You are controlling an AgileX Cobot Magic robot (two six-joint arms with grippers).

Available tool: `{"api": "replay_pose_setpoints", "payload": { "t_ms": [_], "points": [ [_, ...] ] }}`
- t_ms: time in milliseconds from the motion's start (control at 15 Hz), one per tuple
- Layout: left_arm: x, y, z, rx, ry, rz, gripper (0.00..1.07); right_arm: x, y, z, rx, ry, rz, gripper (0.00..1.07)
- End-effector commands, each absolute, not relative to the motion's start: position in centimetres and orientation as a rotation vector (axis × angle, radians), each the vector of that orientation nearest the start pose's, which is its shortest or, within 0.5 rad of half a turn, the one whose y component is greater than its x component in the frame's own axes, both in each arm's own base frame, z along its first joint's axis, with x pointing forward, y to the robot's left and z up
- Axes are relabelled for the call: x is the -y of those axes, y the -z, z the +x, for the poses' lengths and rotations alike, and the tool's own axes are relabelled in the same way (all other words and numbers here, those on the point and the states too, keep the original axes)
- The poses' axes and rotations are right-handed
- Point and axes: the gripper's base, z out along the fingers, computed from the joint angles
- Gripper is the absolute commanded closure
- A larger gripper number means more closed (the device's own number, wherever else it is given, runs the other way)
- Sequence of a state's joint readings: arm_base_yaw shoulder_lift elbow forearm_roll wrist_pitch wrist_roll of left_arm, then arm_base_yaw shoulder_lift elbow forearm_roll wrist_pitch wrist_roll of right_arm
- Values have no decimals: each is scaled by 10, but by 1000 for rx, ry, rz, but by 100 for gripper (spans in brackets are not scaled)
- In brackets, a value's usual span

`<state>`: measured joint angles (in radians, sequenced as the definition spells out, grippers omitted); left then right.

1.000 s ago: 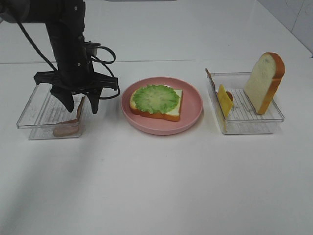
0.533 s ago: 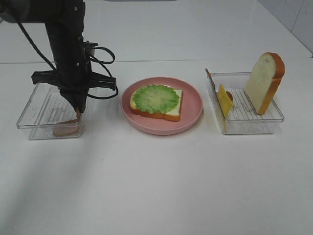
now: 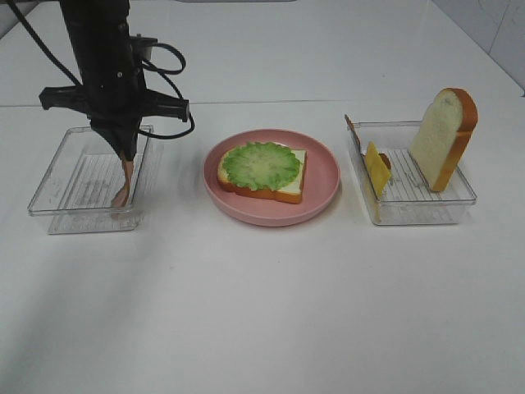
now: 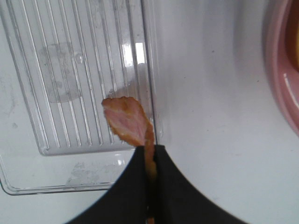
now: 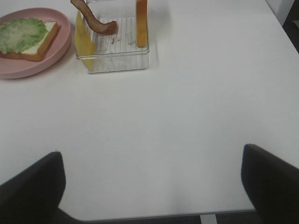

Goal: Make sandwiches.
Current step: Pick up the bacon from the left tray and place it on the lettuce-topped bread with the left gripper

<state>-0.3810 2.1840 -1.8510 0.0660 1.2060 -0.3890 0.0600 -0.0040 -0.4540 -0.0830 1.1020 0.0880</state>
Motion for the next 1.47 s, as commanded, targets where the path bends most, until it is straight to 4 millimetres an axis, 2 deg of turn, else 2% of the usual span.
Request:
{"api": "replay_pose_setpoints", "payload": {
  "t_ms": [67,133,267,333,400,533,667,800,933,1133,1200,1467],
  "points": [
    [164,-246,422,-2975,6,30,107,7,-261,-5,-2100,16,31,9],
    [165,-255,423,-2949,32,27,107,7,-261,-5,-2100,16,31,9],
    [172,-287,427,-2859,158,16,107,7,-261,-5,-2100,16,31,9],
    [174,-293,428,-2841,198,14,107,7,-261,-5,-2100,16,31,9],
    [186,-304,431,-2776,345,17,107,7,-261,-5,-2100,16,31,9],
    [196,-304,432,-2750,446,23,107,7,-261,-5,-2100,16,31,9],
    [213,-291,439,-2721,666,28,107,7,-261,-5,-2100,16,31,9],
    [224,-280,444,-2705,813,35,107,7,-261,-5,-2100,16,31,9],
    [242,-262,450,-2676,991,31,107,7,-261,-5,-2100,16,31,9],
    [257,-243,453,-2661,1084,30,107,7,-261,-5,-2100,16,31,9],
    [263,-229,454,-2676,1082,23,107,7,-261,-5,-2100,16,31,9],
    [274,-206,459,-2662,1217,-20,107,7,-261,-5,-2100,16,31,9]
  ]
}}
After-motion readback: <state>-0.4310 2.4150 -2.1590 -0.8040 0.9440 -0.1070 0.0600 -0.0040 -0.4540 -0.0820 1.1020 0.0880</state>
